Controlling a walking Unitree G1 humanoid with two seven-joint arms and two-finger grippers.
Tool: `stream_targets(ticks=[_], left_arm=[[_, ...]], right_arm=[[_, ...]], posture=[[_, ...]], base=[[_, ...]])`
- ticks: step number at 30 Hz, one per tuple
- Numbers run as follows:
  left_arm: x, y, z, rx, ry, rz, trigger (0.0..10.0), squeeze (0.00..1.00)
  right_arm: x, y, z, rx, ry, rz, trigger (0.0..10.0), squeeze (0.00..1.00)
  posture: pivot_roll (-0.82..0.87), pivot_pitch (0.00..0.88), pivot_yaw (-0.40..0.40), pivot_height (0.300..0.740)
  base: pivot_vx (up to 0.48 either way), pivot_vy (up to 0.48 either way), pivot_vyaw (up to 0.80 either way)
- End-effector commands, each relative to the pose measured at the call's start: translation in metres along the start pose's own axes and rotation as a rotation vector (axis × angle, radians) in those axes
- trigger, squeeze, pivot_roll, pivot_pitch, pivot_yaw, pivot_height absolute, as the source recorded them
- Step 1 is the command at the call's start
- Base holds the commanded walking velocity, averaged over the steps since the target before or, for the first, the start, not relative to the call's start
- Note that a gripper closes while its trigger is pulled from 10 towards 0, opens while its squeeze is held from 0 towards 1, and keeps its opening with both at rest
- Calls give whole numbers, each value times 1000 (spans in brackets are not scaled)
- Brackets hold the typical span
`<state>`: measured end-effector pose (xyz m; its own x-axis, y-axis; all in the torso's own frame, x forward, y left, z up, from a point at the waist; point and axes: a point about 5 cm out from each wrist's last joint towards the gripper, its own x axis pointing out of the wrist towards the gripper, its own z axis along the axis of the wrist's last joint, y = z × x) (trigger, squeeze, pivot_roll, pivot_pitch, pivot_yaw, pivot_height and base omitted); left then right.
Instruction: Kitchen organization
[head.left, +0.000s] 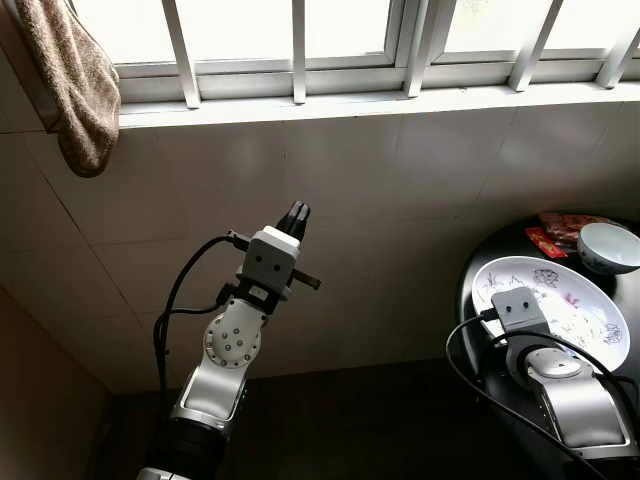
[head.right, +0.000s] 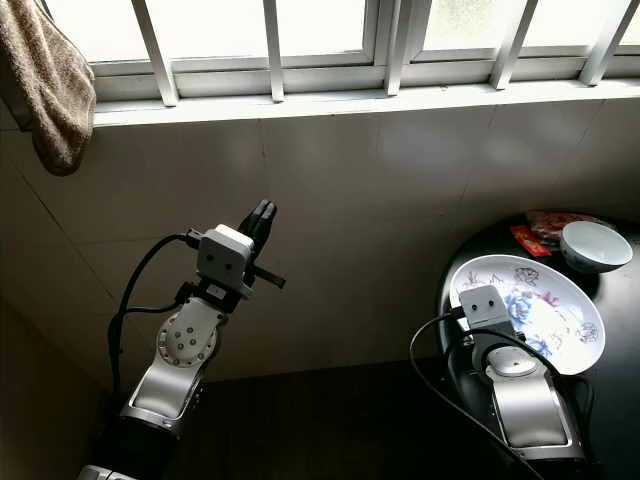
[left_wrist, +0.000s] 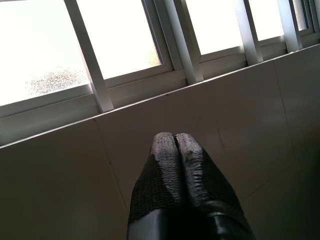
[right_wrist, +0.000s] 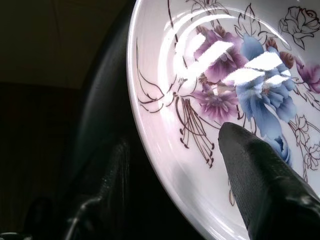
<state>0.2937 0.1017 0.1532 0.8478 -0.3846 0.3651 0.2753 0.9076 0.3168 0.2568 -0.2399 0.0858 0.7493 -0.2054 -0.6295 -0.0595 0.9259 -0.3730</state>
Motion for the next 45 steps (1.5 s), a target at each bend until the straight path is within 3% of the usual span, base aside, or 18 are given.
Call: stream_targets(ticks=[1, 2, 4, 5, 14, 19, 25, 27, 31, 32, 33, 34, 35, 36, 37, 38, 45], left_arm=[[0, -1, -2, 2, 17, -5, 10000, 0], [0, -1, -2, 3, 18, -4, 10000, 0], [0, 0, -2, 3, 18, -4, 10000, 0], [0, 0, -3, 4, 19, -2, 10000, 0], [-1, 1, -3, 7, 26, 0, 10000, 0], [-1, 1, -4, 8, 29, -1, 10000, 0], [0, 0, -4, 11, 34, 1, 10000, 0], [0, 0, -5, 13, 35, -1, 10000, 0], [0, 0, -5, 16, 35, 1, 10000, 0], [0, 1, -5, 17, 35, 2, 10000, 0], [0, 1, -5, 19, 35, 3, 10000, 0], [0, 1, -5, 20, 35, 5, 10000, 0], [0, 1, -5, 20, 35, 5, 10000, 0], [0, 1, -5, 20, 35, 4, 10000, 0], [0, 1, -5, 20, 35, 4, 10000, 0], [0, 1, -5, 21, 34, 3, 10000, 0], [0, 1, -4, 26, 31, 1, 10000, 0]], right_arm=[[-1, 0, -3, -13, 13, 21, 3490, 0], [-1, 0, -3, -18, 9, 33, 1490, 0], [-1, 0, -4, -21, 6, 41, 1490, 0], [-1, 0, -3, -29, -3, 51, 0, 0], [-3, 1, 0, -80, -28, 84, 0, 0], [-5, 1, 6, -135, -90, 41, 0, 0], [-17, 7, 37, -195, -308, -71, 0, 0], [-25, 15, 54, -187, -438, -91, 0, 0], [-34, 25, 68, -200, -556, -87, 0, 20], [-38, 29, 72, -213, -600, -83, 0, 110], [-41, 33, 77, -246, -642, -90, 0, 110], [-48, 39, 84, -245, -714, -86, 0, 329], [-48, 39, 84, -245, -714, -86, 0, 329], [-56, 47, 91, -264, -804, -70, 0, 357], [-56, 47, 91, -264, -804, -70, 0, 357], [-61, 55, 95, -309, -869, -54, 0, 0], [-64, 72, 96, -348, -928, 0, 0, 0]], posture=[[-126, 0, -31, 740], [-124, 0, -33, 740], [-124, 0, -33, 740], [-124, 0, -33, 740], [-123, 0, -32, 740], [-124, 0, -31, 740], [-122, 0, -31, 740], [-119, 0, -32, 740], [-116, 0, -32, 740], [-116, 0, -32, 740], [-115, 0, -32, 740], [-115, 0, -32, 740], [-115, 0, -32, 740], [-113, 0, -32, 740], [-113, 0, -32, 740], [-113, 0, -31, 740], [-104, 0, -32, 740]], base=[[0, 0, 0], [0, 0, 0], [0, 0, 0], [0, 0, 0], [0, 0, 0], [0, 0, 0], [0, 0, 0], [0, 0, 0], [0, 0, 0], [0, 0, 675], [0, 0, 675], [0, 0, 800], [0, 0, 800], [0, 0, 800], [0, 0, 800], [0, 0, 800], [0, 0, 800]])
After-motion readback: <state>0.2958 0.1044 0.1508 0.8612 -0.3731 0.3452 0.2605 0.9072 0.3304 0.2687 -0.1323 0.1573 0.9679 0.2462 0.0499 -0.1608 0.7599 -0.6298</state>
